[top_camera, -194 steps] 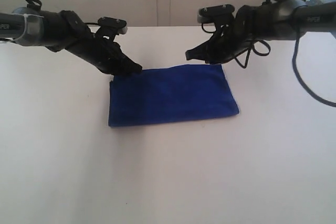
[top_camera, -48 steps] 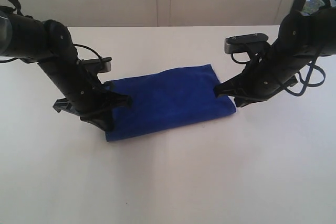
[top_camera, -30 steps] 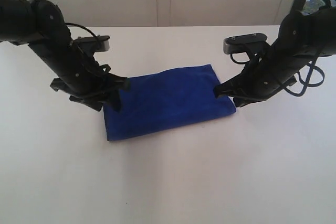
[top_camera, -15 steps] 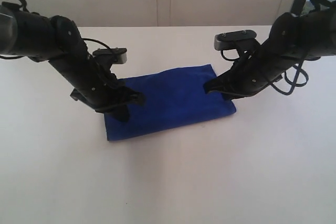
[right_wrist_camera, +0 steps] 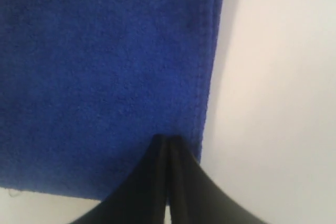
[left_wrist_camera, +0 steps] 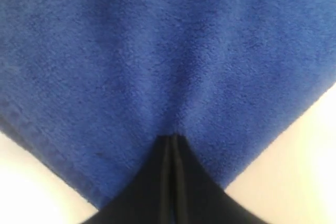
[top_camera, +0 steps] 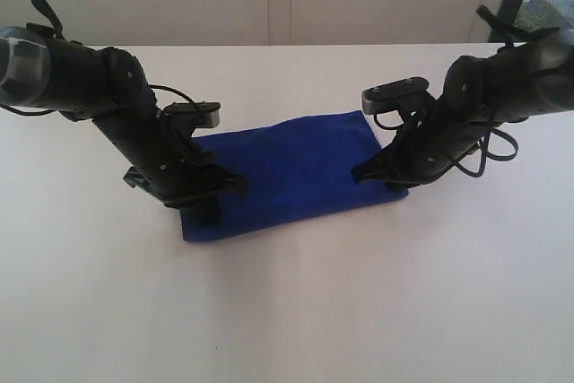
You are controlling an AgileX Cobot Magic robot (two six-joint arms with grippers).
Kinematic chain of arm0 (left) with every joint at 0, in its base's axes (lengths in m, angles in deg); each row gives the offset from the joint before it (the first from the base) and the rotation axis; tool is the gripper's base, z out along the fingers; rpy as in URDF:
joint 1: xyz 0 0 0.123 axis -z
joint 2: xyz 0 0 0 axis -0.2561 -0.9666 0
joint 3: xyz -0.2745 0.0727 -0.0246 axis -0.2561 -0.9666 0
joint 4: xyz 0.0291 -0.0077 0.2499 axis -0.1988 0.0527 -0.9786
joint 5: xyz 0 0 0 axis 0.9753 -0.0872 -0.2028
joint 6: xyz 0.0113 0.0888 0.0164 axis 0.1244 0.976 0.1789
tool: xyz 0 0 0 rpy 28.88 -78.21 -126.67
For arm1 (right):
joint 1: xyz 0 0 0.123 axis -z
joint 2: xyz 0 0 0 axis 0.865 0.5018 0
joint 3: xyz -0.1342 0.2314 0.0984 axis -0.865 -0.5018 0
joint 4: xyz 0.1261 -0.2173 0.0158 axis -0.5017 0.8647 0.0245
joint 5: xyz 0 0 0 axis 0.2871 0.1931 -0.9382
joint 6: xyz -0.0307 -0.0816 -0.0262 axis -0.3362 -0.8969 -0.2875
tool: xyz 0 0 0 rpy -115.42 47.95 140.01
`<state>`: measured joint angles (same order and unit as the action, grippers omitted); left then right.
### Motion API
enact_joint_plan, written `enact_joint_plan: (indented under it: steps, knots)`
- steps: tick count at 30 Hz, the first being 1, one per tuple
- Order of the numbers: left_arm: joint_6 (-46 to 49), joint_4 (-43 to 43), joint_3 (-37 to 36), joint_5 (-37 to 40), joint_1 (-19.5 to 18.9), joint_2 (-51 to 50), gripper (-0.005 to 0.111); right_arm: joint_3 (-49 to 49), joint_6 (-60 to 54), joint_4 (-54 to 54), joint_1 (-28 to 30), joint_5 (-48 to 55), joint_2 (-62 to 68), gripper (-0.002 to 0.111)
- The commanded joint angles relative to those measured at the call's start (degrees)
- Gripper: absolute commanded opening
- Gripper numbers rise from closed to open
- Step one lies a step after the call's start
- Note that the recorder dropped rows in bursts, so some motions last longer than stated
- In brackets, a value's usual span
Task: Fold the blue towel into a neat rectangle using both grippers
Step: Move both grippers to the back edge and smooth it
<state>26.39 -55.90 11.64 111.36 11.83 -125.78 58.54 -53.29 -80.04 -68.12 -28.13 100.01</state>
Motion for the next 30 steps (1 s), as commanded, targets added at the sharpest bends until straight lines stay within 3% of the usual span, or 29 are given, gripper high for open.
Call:
enact_joint_plan:
  steps: [1,10,20,30]
  knots:
    - [1.58,0.07,0.02,1.48,0.42,1.84,0.000,0.04,1.20,2.35,0.38,1.03,-1.39,0.000]
    - [2.61,-0.19,0.02,-6.96,0.31,9.12,0.000,0.04,1.20,0.00,0.26,0.35,-7.37,0.000]
    - [2.83,-0.19,0.02,-21.50,0.31,0.63,0.000,0.04,0.74,-1.33,-1.56,0.18,-1.76,0.000]
    - [3.93,-1.24,0.02,-20.10,-2.59,-2.02,0.000,0.04,0.74,-0.28,-1.56,2.96,2.10,0.000]
